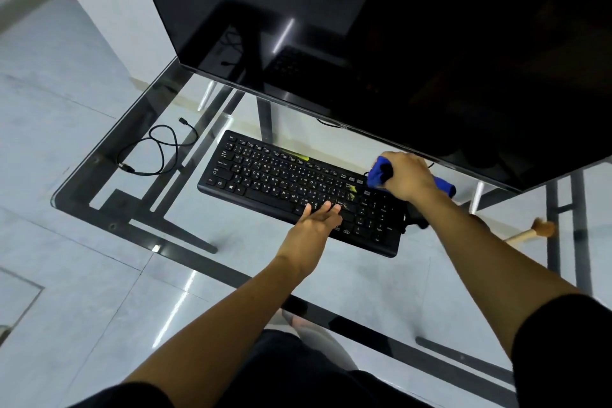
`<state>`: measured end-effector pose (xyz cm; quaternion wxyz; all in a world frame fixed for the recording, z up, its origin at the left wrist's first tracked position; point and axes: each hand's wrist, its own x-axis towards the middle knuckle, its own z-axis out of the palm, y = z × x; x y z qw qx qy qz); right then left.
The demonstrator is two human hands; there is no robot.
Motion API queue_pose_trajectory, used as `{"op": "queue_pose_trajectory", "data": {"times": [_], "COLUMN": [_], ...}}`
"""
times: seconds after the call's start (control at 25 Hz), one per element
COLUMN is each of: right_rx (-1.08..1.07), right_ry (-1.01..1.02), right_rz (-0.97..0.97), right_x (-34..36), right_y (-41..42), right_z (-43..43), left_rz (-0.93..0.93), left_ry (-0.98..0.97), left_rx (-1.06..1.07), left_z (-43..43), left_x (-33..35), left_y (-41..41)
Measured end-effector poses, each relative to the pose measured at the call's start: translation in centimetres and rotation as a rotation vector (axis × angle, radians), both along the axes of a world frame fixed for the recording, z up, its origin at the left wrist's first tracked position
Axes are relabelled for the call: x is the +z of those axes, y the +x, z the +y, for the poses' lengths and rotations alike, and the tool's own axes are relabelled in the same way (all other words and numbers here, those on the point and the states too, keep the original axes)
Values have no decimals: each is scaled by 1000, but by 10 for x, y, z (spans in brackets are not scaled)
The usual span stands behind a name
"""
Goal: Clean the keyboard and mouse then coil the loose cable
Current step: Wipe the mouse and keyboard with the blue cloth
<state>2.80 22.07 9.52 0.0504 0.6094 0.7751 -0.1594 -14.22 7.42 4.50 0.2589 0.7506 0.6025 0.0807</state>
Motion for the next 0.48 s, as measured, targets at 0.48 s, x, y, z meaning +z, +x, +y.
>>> {"op": "queue_pose_trajectory", "data": {"times": [0.48], "right_rx": [3], "right_ry": [-83], "right_rz": [99], "right_x": [-6], "right_y": [5], "right_z": [7], "left_rz": [51], "left_ry": [3], "left_rx": [-1], "left_z": [-1], "left_x": [1], "left_y": [3]}}
